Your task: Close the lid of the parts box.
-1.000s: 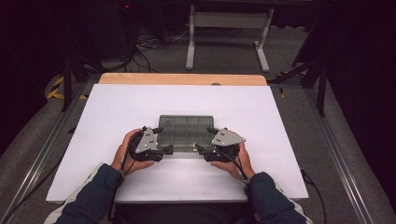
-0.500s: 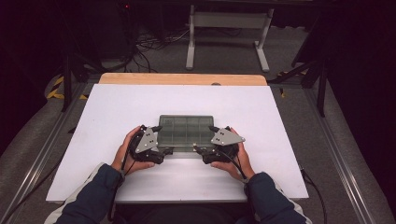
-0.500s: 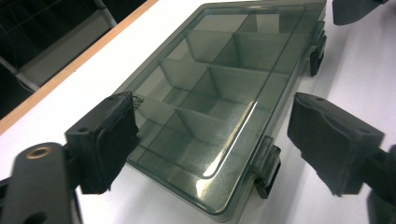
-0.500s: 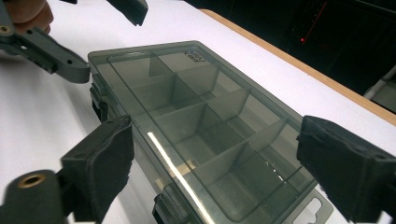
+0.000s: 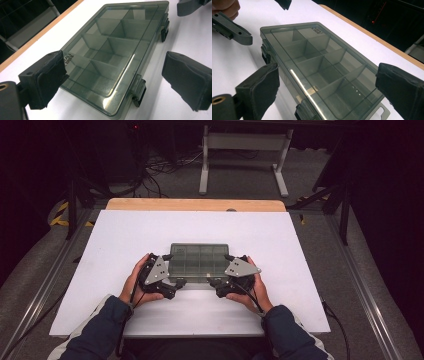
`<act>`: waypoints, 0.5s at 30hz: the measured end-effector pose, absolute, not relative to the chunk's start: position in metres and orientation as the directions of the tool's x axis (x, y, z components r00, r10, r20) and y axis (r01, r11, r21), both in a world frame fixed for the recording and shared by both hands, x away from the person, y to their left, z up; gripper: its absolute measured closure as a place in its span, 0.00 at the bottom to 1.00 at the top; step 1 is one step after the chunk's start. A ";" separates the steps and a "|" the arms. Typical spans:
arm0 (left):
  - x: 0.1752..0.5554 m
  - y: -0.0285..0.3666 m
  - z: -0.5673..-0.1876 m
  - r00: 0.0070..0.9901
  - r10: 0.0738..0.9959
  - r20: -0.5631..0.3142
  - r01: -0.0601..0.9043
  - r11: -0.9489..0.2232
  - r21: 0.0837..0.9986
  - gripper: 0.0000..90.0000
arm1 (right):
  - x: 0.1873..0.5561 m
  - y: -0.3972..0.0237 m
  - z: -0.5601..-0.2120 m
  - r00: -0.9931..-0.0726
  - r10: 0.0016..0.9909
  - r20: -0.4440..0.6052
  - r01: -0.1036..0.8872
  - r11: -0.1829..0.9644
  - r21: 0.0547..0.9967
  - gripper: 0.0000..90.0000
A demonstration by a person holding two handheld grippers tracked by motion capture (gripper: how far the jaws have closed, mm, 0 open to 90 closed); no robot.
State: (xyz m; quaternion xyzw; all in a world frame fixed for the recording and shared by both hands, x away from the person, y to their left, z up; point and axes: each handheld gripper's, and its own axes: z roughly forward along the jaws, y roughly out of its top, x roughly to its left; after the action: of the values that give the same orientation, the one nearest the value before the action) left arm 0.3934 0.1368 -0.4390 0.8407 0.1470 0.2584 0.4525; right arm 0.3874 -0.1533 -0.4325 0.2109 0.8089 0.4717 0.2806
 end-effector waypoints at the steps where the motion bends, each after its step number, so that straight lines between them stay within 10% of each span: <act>1: 0.393 0.137 -0.439 0.824 0.479 0.303 0.009 -0.546 0.838 0.07 | 0.387 -0.153 -0.432 -0.753 0.606 -0.257 0.075 0.467 0.881 0.07; 15: 0.385 0.137 -0.431 0.820 0.475 0.318 -0.014 -0.540 0.842 0.07 | 0.382 -0.153 -0.427 -0.746 0.606 -0.275 0.066 0.478 0.876 0.08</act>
State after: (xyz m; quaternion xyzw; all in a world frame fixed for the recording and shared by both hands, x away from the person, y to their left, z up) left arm 0.3852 0.1365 -0.4314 0.8361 0.1381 0.2663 0.4593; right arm 0.3817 -0.1533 -0.4275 0.2077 0.8095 0.4666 0.2895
